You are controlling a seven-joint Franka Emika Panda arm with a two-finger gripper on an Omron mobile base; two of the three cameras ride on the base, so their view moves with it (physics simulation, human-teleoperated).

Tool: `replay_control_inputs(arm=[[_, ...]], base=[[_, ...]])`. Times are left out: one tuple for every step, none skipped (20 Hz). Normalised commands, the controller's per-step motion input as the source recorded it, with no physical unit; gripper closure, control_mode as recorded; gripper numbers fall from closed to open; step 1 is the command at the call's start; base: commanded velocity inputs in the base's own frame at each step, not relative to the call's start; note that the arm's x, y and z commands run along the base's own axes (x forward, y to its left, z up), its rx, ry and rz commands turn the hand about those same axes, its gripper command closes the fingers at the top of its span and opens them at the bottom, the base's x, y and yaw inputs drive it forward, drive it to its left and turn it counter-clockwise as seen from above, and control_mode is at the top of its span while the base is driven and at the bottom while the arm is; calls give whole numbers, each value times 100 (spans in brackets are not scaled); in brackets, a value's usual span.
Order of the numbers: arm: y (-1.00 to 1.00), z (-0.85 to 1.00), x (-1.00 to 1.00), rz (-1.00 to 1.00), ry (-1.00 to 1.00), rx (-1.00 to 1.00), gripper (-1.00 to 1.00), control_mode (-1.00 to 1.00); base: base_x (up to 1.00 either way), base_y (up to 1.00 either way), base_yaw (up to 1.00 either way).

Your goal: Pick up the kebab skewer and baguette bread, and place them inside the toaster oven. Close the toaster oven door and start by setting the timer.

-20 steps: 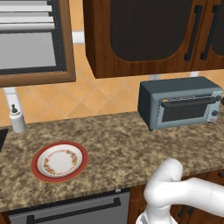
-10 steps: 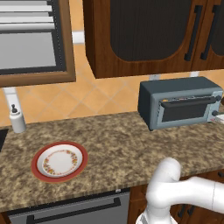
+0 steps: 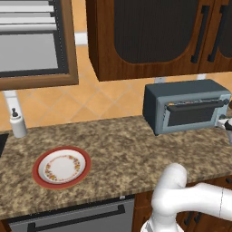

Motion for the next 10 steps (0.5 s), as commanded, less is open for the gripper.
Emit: replay_control_inputs(arm=[[0,-4,8,0,0,0,-100,-100],[0,-6,9,0,0,0,-100,-100],[0,-7,13,0,0,0,-100,-100],[0,-1,13,0,0,0,-100,-100],[0,0,11,0,0,0,-100,-100],[0,0,13,0,0,0,-100,-100],[-1,0,9,0,0,0,-100,-100],[-3,-4,3,0,0,0,-100,-100],[-3,-6,0,0,0,0,-100,-100],[-5,-6,0,0,0,0,-100,-100]], base=[[0,0,0],[0,0,0],[0,0,0],[0,0,0],[0,0,0],[0,0,0],[0,0,0],[0,0,0],[0,0,0],[0,0,0]])
